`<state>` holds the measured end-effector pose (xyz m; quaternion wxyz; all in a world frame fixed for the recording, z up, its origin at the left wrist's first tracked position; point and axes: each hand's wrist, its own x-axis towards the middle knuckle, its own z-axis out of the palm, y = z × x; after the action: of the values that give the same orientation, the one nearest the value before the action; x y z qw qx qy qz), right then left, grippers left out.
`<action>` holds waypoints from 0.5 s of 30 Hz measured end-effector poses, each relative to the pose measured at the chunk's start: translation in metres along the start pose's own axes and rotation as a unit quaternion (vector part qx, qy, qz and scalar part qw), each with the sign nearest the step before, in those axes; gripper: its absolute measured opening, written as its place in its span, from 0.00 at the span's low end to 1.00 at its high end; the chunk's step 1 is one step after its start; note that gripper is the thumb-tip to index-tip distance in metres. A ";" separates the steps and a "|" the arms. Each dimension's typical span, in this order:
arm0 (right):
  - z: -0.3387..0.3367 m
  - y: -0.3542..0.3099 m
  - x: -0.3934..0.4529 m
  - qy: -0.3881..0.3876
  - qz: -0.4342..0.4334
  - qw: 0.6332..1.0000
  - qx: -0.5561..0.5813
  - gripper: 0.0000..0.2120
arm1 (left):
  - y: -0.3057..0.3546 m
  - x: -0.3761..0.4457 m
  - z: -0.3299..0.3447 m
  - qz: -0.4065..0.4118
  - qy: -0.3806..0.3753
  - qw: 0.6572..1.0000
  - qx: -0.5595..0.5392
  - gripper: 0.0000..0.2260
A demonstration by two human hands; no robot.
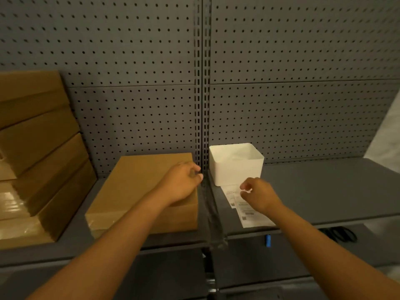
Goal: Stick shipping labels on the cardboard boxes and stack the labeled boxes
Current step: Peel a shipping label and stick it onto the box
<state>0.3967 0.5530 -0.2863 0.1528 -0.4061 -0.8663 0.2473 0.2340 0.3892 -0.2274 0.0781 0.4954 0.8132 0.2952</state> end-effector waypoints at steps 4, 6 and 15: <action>-0.006 0.042 0.002 -0.038 0.066 0.995 -0.063 0.18 | 0.030 0.015 0.039 0.017 -0.031 0.999 -0.030 0.13; -0.008 0.051 0.004 -0.044 0.084 0.991 -0.095 0.23 | 0.041 0.018 0.056 0.025 -0.056 0.998 -0.022 0.14; -0.012 0.057 0.009 -0.056 0.120 0.991 -0.003 0.23 | 0.048 0.032 0.103 -0.076 -0.179 0.981 0.004 0.22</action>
<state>0.4322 0.5953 -0.3066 0.0718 -0.4926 -0.8196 0.2836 0.2978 0.4743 -0.2791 0.2427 0.4771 0.8226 0.1917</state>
